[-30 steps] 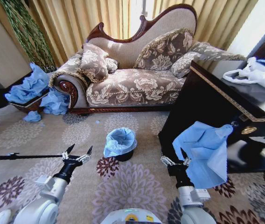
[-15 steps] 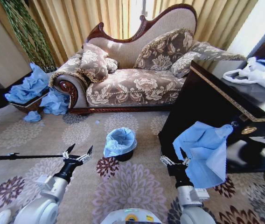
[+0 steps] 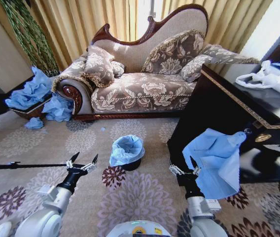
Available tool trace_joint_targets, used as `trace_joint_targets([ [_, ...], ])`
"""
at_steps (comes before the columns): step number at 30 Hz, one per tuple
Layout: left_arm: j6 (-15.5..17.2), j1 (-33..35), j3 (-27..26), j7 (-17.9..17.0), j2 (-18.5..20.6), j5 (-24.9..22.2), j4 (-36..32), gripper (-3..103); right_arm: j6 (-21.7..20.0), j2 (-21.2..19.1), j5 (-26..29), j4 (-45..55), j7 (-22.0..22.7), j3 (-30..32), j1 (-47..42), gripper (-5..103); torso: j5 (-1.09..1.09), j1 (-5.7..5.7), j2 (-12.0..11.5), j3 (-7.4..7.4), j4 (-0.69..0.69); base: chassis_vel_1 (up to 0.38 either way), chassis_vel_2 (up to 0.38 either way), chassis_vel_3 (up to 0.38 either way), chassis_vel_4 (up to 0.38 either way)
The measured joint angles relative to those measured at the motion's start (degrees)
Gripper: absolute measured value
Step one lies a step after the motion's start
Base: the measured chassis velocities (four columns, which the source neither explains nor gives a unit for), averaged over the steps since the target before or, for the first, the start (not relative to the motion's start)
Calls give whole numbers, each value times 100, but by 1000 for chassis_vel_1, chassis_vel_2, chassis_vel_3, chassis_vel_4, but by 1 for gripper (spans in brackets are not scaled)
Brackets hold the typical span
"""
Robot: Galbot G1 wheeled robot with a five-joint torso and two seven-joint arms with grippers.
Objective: Place a garbage bag over the trash bin.
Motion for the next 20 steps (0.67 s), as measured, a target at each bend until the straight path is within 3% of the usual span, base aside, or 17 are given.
trace_joint_targets([
  [20, 4, 0, 0, -1, 2, -3, 4, 100, -1, -3, 7, -4, 5, -1, 2, 100, 0, 0, 0, 0, 0, 0, 0, 0, 0],
])
